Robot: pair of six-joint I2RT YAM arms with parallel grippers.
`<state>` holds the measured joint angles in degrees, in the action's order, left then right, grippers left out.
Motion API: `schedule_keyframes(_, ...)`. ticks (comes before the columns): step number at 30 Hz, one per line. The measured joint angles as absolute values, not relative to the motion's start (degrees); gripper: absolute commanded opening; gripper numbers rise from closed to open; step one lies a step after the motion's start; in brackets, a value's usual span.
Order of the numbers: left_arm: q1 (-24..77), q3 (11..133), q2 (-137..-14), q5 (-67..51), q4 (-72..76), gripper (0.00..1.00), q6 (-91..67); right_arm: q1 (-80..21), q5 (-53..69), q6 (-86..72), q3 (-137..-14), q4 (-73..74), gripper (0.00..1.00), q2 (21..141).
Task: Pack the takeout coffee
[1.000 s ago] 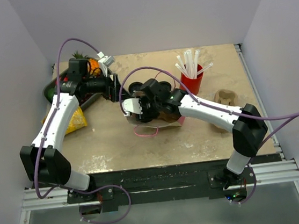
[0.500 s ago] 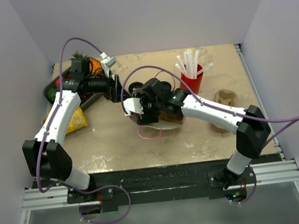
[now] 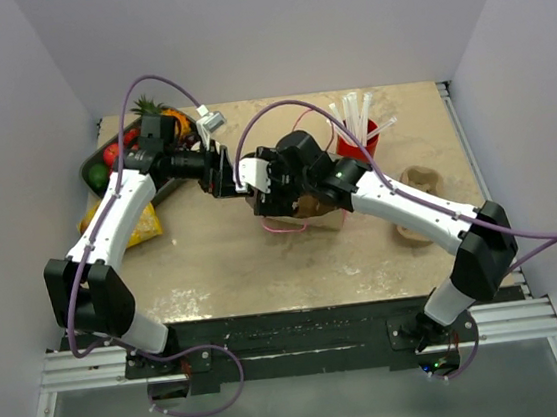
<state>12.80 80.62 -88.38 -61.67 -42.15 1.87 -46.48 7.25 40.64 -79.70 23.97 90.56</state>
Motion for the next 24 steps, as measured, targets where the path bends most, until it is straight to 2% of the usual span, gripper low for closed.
schedule_keyframes(9, 12.8, 80.8, -88.8, -62.9, -39.7, 0.87, -1.9, -45.8, 7.2, 39.4, -84.0, 23.9, 0.99, 90.6)
schedule_keyframes(18, 14.2, 81.1, -90.1, -62.9, -33.2, 0.93, -8.5, -45.3, 5.1, 39.4, -86.8, 24.4, 0.99, 90.3)
schedule_keyframes(24, 14.3, 82.8, -90.1, -63.0, -26.1, 0.92, -14.4, -44.6, 0.3, 39.4, -90.0, 24.4, 0.99, 89.7)
